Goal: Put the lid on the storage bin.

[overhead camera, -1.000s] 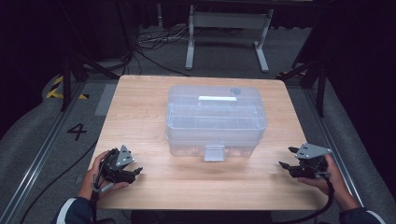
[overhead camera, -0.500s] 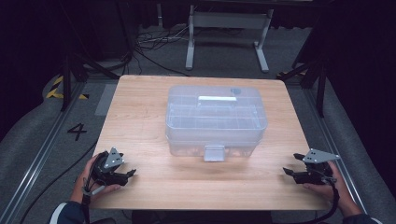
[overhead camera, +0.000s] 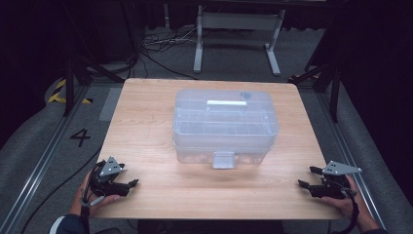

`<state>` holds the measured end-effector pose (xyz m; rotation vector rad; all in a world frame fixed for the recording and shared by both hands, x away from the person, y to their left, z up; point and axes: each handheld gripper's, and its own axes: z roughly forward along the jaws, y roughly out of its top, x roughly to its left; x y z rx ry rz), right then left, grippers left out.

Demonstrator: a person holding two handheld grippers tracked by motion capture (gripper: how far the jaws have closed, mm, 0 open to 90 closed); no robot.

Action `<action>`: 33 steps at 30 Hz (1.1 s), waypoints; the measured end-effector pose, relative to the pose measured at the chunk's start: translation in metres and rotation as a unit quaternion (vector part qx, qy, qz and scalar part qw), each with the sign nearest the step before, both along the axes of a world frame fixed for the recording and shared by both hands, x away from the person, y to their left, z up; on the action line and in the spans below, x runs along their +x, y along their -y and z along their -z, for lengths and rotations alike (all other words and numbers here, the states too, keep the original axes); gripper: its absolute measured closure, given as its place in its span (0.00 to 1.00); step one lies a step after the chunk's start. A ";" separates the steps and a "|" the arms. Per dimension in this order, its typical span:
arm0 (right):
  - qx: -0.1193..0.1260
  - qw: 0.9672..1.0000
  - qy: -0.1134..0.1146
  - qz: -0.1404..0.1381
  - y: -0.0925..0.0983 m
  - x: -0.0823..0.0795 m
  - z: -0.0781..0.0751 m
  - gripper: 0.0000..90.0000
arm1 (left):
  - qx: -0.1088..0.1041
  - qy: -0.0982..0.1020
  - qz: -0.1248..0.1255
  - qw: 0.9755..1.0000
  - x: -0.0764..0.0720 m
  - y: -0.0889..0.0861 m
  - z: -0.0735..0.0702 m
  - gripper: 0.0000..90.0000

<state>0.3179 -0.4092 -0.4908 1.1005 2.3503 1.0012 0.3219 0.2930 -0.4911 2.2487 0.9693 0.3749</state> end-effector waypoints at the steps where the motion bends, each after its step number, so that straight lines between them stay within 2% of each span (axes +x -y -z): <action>1: 0.003 1.000 0.001 0.002 0.001 -0.001 0.001 0.26 | -0.005 -0.002 -0.002 1.000 0.000 -0.001 0.001 0.23; 2: 0.004 1.000 0.000 0.004 0.001 -0.001 0.001 0.25 | -0.014 -0.008 -0.006 1.000 0.000 -0.003 0.003 0.22; 4: 0.005 1.000 -0.002 0.004 0.001 -0.001 0.001 0.25 | -0.022 -0.006 -0.010 1.000 -0.002 -0.005 0.004 0.20; 8: 0.012 1.000 -0.011 0.003 0.002 0.001 0.001 0.25 | -0.023 -0.004 -0.013 1.000 -0.003 -0.004 0.005 0.18; 14: 0.012 1.000 -0.010 0.004 0.001 0.001 0.002 0.25 | -0.024 -0.005 -0.012 1.000 -0.002 -0.004 0.005 0.18; 26: 0.010 1.000 -0.010 0.006 0.001 0.001 0.002 0.24 | -0.024 -0.006 -0.029 0.999 -0.003 0.000 0.005 0.17; 33: 0.011 1.000 -0.010 0.008 0.000 0.001 0.001 0.24 | -0.023 -0.006 -0.029 0.999 -0.003 0.000 0.005 0.16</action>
